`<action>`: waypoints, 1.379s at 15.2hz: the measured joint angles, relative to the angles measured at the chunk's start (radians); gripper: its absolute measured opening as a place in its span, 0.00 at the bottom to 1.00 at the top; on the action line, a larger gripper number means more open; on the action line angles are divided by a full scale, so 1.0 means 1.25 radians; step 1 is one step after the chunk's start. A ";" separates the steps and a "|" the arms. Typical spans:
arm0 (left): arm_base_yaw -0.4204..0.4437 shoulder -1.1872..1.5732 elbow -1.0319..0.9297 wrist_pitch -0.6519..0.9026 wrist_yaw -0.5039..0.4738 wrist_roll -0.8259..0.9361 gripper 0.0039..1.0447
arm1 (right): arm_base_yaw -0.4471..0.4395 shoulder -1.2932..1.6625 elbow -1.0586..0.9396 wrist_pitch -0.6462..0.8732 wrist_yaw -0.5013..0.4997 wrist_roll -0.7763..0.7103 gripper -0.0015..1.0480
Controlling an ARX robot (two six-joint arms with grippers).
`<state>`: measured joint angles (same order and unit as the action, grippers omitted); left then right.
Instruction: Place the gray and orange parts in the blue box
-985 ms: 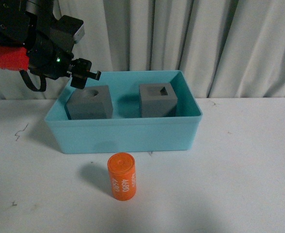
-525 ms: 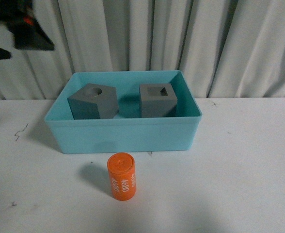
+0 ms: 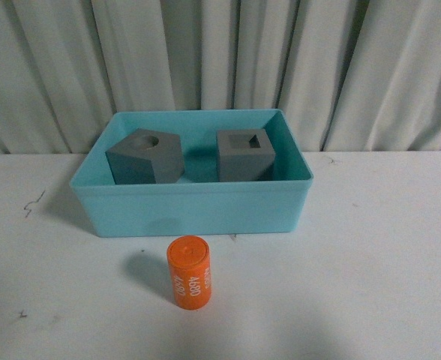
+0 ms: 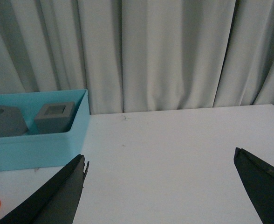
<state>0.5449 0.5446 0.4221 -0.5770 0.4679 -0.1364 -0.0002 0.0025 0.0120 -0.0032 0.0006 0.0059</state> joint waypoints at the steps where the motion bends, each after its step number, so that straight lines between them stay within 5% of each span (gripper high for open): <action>1: 0.013 -0.113 -0.103 0.232 0.029 0.040 0.82 | 0.000 0.000 0.000 -0.002 0.000 0.000 0.94; 3: -0.096 -0.289 -0.240 0.464 -0.024 0.084 0.59 | 0.000 0.001 0.000 0.000 0.000 0.000 0.94; 8: -0.267 -0.366 -0.278 0.467 -0.203 0.095 0.03 | 0.000 0.001 0.000 0.000 0.000 0.000 0.94; 10: -0.319 -0.387 -0.285 0.461 -0.259 0.097 0.01 | 0.000 0.001 0.000 0.000 0.000 0.000 0.94; 12: -0.445 -0.399 -0.298 0.456 -0.357 0.098 0.01 | 0.000 0.001 0.000 0.000 0.000 0.000 0.94; 19: -0.437 -0.430 -0.329 0.459 -0.375 0.098 0.01 | 0.000 0.001 0.000 0.000 0.000 0.000 0.94; 21: -0.437 -0.430 -0.329 0.459 -0.375 0.098 0.16 | 0.000 0.001 0.000 0.000 0.000 0.000 0.94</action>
<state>-0.0010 0.0071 0.0105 -0.0036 -0.0006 -0.0143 -0.0002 0.0032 0.0120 -0.0032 0.0002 0.0055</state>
